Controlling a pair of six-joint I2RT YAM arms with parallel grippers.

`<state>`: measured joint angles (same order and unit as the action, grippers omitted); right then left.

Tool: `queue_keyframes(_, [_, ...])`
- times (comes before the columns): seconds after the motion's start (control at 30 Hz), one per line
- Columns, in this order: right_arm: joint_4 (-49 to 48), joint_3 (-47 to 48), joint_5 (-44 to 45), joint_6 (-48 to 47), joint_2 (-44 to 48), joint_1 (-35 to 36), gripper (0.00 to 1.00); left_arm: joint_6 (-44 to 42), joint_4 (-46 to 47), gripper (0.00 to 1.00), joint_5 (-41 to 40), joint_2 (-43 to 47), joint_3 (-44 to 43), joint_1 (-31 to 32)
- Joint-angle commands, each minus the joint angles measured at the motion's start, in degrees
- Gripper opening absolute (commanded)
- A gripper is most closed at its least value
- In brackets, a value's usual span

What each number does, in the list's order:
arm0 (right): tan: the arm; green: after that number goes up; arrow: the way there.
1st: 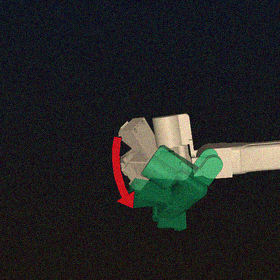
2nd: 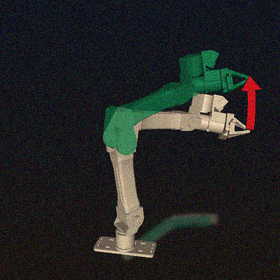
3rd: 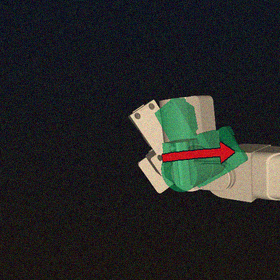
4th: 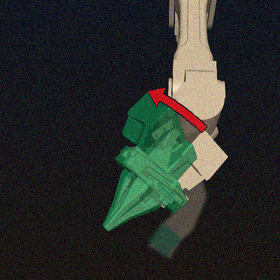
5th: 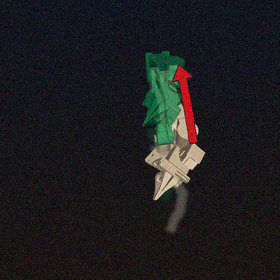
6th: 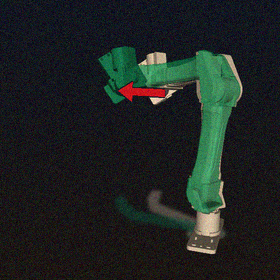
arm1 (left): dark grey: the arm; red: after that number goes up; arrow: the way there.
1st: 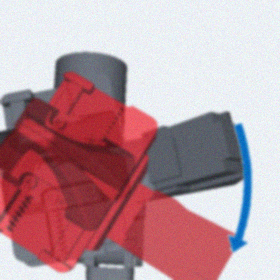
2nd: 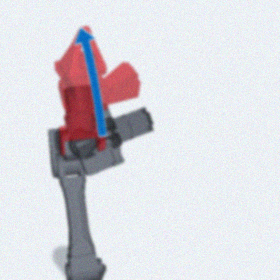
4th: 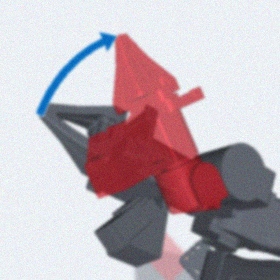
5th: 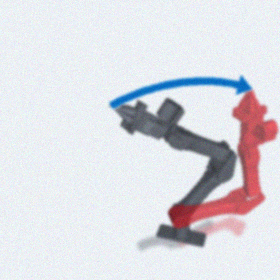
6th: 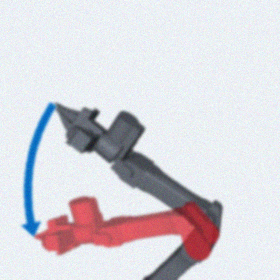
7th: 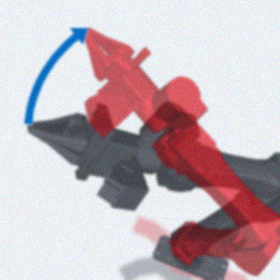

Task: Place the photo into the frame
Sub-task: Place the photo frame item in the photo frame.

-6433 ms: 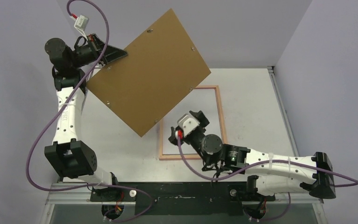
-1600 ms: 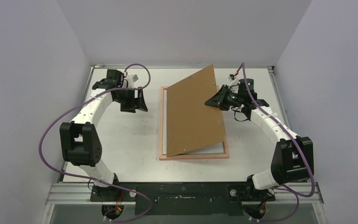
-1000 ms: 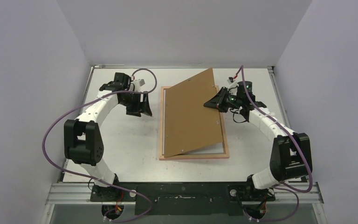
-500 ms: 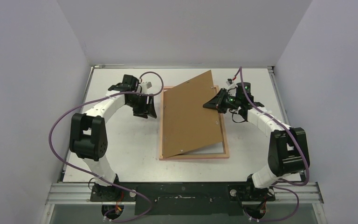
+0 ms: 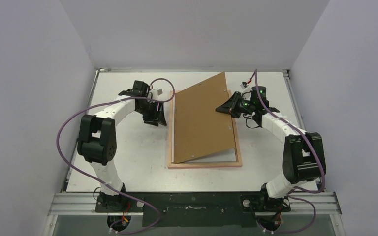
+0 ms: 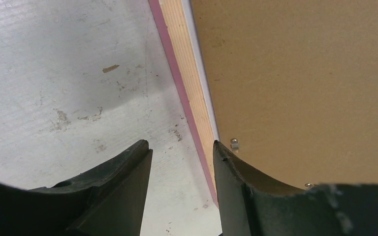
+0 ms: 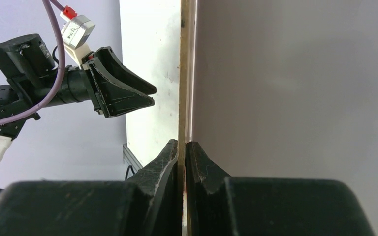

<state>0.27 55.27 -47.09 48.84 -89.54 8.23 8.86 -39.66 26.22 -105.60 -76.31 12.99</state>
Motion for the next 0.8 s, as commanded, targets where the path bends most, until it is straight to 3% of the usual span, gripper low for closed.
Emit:
queue_keyframes(0.0, [-7.61, 1.00, -2.39, 0.73, -0.27, -0.39, 0.05, 0.95, 3.31, 0.46, 1.53, -0.78, -0.99, 0.42])
queue_keyframes(0.17, [-7.60, 0.90, -2.79, 0.24, -0.83, -0.36, 0.05, 2.41, 5.79, 0.44, 3.87, -1.80, -0.42, 0.45])
queue_keyframes(0.5, [-8.42, 0.02, -2.83, -0.01, -0.80, -0.30, 0.05, 3.39, 10.02, 0.30, 4.79, -4.76, 1.19, 0.88])
queue_keyframes(0.77, [-8.47, -0.58, -1.93, -0.77, -1.34, -0.06, 0.05, 4.19, 13.13, 0.28, 4.97, -3.35, 3.66, 1.05])
